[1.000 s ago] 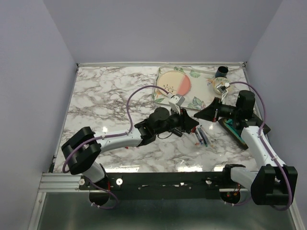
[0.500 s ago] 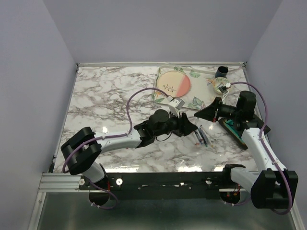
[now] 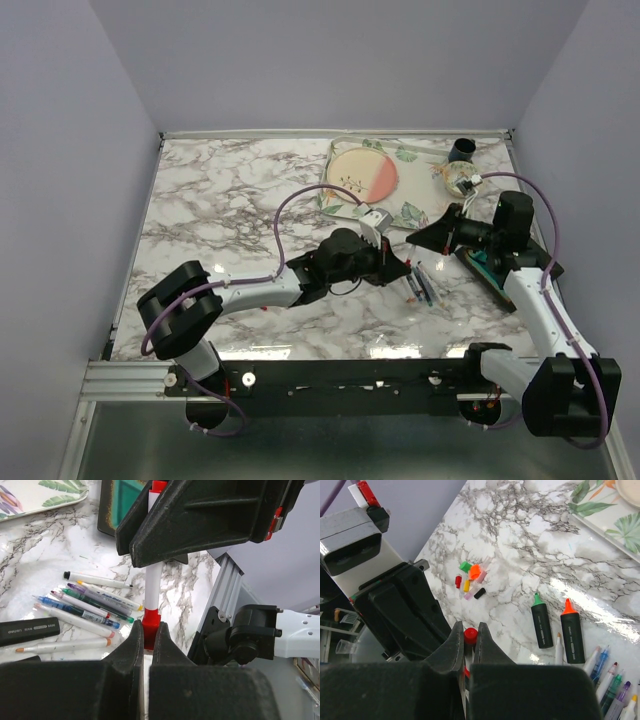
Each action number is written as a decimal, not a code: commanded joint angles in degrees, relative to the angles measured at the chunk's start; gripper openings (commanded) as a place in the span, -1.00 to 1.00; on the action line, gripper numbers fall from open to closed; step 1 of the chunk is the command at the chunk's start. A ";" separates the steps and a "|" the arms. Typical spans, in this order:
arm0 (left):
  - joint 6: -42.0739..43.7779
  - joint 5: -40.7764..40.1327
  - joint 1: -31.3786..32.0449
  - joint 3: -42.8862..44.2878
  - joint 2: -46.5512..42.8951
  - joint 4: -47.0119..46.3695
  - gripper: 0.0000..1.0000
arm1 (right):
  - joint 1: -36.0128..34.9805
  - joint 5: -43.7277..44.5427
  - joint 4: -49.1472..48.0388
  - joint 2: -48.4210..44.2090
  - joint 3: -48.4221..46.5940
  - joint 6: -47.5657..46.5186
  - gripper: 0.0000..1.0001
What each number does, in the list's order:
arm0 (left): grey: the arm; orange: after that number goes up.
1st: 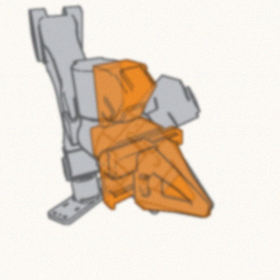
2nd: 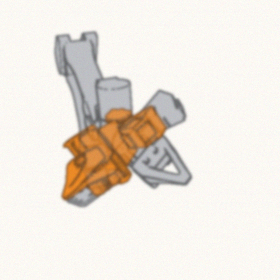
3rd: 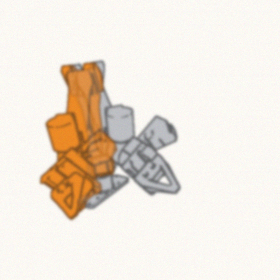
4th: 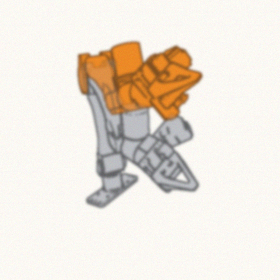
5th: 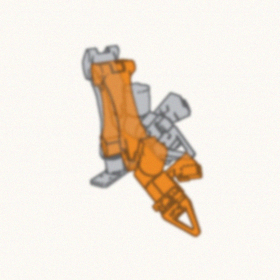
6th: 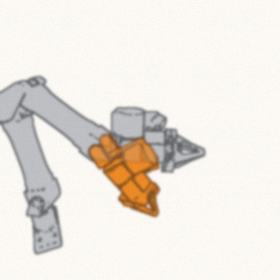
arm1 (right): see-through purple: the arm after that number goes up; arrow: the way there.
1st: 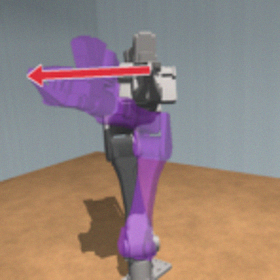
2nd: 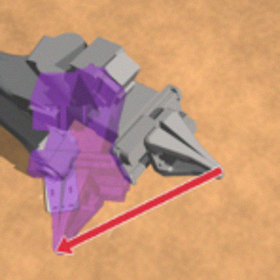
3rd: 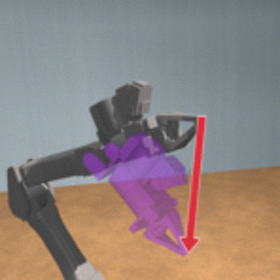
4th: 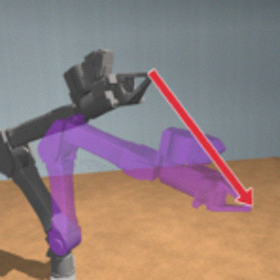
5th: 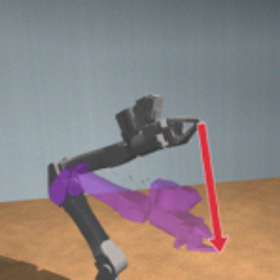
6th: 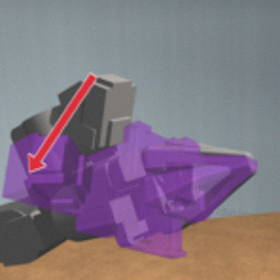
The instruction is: Open the pen caps
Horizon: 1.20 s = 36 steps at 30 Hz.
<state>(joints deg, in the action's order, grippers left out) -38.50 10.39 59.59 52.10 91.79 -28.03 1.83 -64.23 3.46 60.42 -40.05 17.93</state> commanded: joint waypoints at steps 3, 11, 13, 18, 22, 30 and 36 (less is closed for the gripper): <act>0.88 1.64 3.42 -4.71 -0.11 8.08 -1.00 | 6.86 9.47 -4.42 -3.56 0.15 3.68 -0.99; -0.34 1.12 7.03 -14.20 -4.41 9.75 -1.00 | 12.23 10.97 -5.84 -4.09 1.73 5.97 -0.99; -0.52 0.33 7.20 -15.44 -5.65 9.40 -1.00 | 12.85 11.05 -5.84 -3.82 1.73 6.15 -0.99; 0.53 -0.64 7.12 -16.85 -7.68 11.07 -1.00 | 14.25 11.05 -6.36 -3.21 2.34 6.76 -0.99; 0.45 0.77 7.12 -18.08 -7.06 10.46 -1.00 | 15.75 10.44 -7.33 -3.03 2.70 7.73 -0.99; -0.70 -3.96 7.12 -21.86 -12.67 12.55 -1.00 | 16.37 8.86 -0.86 0.21 0.07 -7.05 -0.99; -5.34 -21.27 5.36 -27.48 -26.82 19.84 -1.00 | 11.21 10.05 29.55 14.26 -13.02 -36.87 -0.99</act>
<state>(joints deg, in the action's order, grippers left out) -40.05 2.76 66.48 28.27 74.15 -13.85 17.21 -56.40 11.00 65.30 -44.40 5.96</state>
